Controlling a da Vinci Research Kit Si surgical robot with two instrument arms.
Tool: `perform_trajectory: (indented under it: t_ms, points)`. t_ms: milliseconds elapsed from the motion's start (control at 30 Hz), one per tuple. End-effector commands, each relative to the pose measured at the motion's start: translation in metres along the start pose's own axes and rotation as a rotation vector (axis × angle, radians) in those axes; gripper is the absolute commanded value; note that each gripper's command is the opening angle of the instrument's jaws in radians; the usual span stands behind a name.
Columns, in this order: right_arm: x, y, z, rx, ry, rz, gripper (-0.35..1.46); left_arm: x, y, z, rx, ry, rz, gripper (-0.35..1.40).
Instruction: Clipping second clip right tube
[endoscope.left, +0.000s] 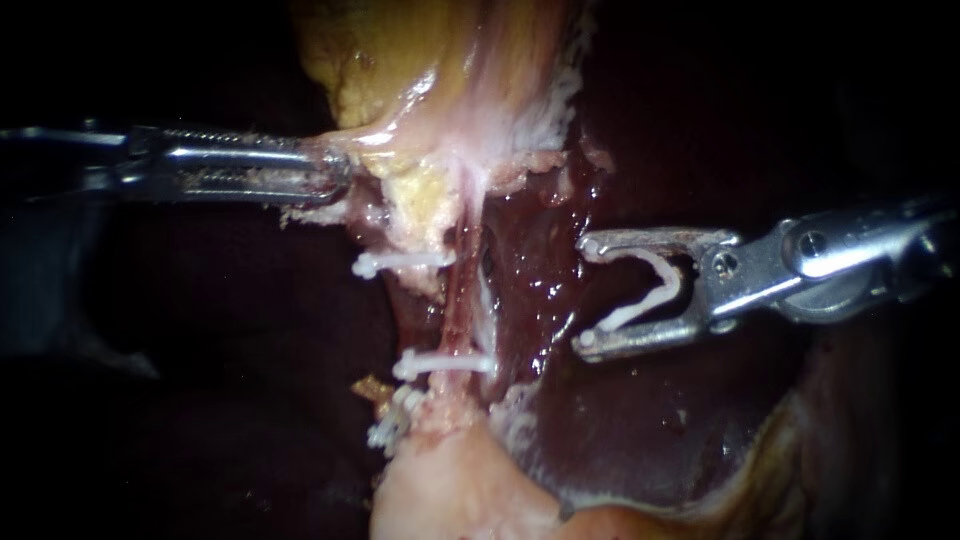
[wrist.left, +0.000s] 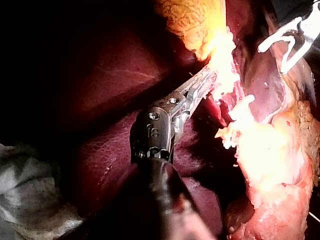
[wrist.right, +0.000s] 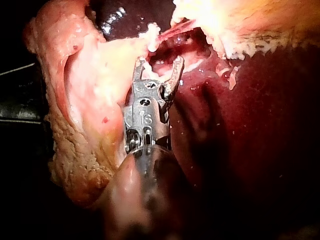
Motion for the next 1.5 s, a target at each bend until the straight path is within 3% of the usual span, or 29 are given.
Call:
perform_trajectory:
  t_ms: [33,200,333,500,600,867,1300,1500]
  points:
    - [0.0,0.0,0.0,0.0,0.0,0.0,0.5,0.0001,0.0001,-0.0002,-0.002,-0.001,0.0,-0.35]
    - [0.0,0.0,0.0,0.0,0.0,0.0,0.5,0.0013,0.0001,-0.0025,-0.021,-0.01,-0.006,-0.35]
    - [0.0,0.0,0.0,0.003,0.0,0.0,0.5,0.003,0.0002,-0.005,-0.022,0.017,-0.016,-0.35]
    - [0.0,0.0,0.0,0.005,0.001,0.0,0.5,0.0039,0.0004,-0.007,-0.018,0.024,-0.023,-0.35]
    - [0.0001,0.0,0.0003,0.01,0.002,0.007,0.5,0.0038,0.0004,-0.0071,-0.017,0.024,-0.022,-0.35]
    - [0.0012,0.0,0.0036,0.04,0.01,0.186,0.5,0.0038,0.0005,-0.0071,-0.014,0.026,-0.023,-0.35]
    - [0.0003,-0.0006,0.0129,0.062,0.013,0.301,0.5,0.0037,0.0006,-0.0072,-0.017,0.025,-0.023,-0.35]
    - [0.0002,-0.0001,0.0151,0.073,0.033,0.328,0.5,0.0036,0.0006,-0.0072,-0.016,0.025,-0.022,-0.35]
